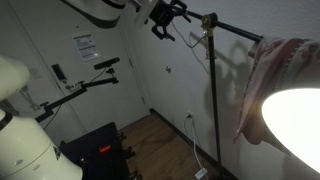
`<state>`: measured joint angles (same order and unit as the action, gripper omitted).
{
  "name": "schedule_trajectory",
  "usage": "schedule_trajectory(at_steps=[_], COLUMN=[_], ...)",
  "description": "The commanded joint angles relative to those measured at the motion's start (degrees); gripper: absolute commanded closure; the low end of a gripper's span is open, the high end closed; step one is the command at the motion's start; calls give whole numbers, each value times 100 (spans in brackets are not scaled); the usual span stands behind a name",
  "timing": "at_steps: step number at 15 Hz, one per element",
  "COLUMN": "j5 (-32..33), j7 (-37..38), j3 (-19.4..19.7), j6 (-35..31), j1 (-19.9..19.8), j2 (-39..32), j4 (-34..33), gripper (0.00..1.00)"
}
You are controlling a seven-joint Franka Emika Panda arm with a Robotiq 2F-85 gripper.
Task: Remove the bracelet from the lamp and put it on the floor
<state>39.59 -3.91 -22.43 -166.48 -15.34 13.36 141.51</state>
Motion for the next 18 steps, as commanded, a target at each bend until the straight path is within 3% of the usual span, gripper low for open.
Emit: schedule_trajectory(at_steps=[1,12,18], j5=[219,1449,1544], j7=[-226,-230,-469], j3=[9,81,188], j6=[-125,-419,-778], j1=[-27,-380,-392], j2=[-25,-208,-451], j4=[-43,-258,-312], gripper=[0,0,0])
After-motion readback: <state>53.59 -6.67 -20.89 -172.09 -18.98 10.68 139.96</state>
